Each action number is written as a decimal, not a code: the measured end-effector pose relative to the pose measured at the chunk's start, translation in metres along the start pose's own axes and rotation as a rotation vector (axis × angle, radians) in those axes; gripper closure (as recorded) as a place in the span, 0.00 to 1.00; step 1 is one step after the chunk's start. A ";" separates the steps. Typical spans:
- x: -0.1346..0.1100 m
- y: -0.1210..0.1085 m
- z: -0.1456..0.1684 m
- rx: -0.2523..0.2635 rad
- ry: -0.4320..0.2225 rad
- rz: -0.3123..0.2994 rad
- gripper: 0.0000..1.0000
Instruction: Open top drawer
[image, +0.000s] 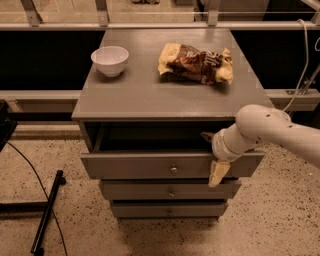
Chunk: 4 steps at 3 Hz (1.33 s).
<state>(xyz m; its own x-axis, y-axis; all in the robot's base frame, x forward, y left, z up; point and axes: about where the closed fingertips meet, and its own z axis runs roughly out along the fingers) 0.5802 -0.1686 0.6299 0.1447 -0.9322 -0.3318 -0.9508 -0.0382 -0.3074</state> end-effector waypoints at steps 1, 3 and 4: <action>0.003 0.000 0.008 -0.028 0.005 0.001 0.18; -0.007 0.008 0.003 -0.081 0.020 -0.031 0.51; -0.011 0.018 0.000 -0.101 0.013 -0.027 0.47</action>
Offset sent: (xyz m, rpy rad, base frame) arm -0.0034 0.0074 -0.0022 -0.0504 0.0604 0.0507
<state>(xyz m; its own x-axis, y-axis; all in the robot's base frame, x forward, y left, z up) 0.5615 -0.1594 0.6282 0.1682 -0.9348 -0.3129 -0.9693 -0.0991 -0.2249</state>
